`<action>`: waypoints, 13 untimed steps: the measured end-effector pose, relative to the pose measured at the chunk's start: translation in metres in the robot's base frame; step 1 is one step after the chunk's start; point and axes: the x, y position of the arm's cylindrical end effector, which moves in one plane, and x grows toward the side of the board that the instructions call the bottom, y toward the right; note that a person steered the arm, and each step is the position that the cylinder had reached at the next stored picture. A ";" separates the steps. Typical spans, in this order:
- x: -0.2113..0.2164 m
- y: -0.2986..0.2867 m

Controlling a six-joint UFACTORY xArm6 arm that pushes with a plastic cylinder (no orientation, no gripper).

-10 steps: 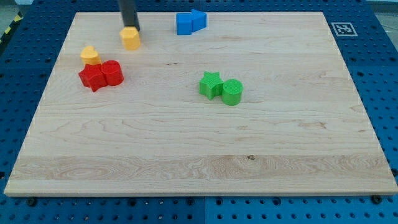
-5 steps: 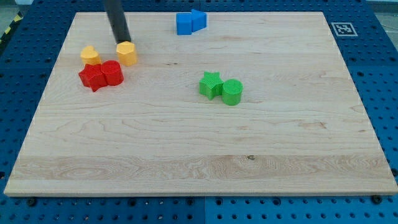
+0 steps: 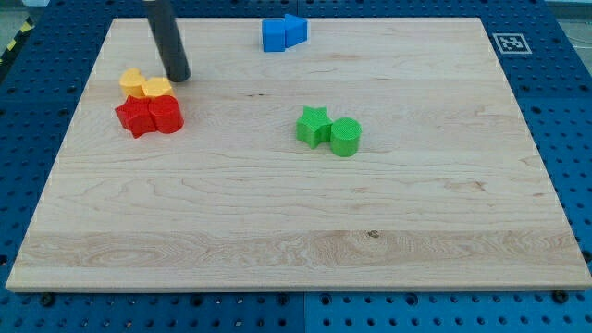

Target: Push the hexagon into the group of blocks

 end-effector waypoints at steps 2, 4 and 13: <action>0.094 0.030; 0.150 -0.020; 0.212 0.033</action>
